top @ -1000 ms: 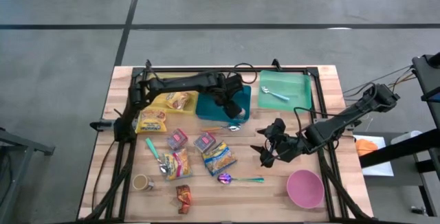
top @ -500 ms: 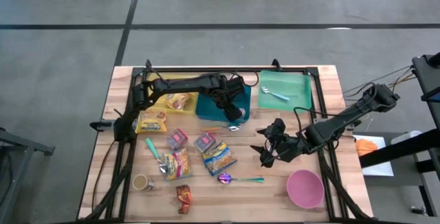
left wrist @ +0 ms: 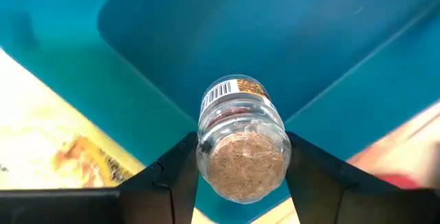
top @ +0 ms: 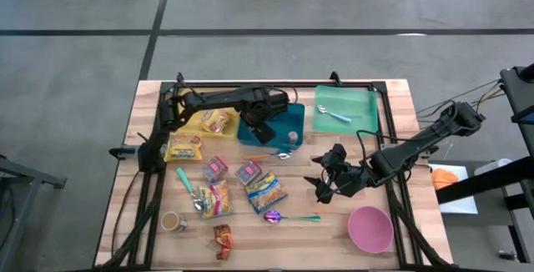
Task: Pick & Place Food Item
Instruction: Put the brown seasoning bottle into the blue bin
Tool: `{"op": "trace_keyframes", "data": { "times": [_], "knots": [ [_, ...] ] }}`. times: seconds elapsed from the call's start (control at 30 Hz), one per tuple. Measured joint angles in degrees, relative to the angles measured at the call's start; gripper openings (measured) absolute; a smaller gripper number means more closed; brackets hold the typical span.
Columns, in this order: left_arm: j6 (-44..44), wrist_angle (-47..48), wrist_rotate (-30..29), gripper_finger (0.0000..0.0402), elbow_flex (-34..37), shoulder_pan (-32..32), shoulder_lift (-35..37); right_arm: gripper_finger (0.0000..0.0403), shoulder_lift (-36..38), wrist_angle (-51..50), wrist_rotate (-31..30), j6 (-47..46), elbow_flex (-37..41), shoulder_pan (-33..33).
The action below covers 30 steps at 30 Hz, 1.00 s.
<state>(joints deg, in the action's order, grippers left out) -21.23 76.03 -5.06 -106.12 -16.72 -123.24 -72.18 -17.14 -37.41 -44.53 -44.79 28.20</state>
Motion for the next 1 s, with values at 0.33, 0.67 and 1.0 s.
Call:
{"op": "trace_keyframes", "data": {
  "times": [0.33,0.67,1.0],
  "knots": [
    [0.5,-3.5,0.1,0.0180,9.9,-2.7,5.4,0.0331,0.0,0.1,0.0,0.1,0.0,1.6],
    [2.4,-11.6,3.8,0.0180,19.3,-4.0,9.6,0.0331,0.0,0.2,0.0,0.1,0.0,1.6],
    [3.5,-12.3,3.8,0.0180,21.0,-4.4,9.5,0.0331,0.0,0.2,-0.1,0.4,0.0,1.6]
  ]
}}
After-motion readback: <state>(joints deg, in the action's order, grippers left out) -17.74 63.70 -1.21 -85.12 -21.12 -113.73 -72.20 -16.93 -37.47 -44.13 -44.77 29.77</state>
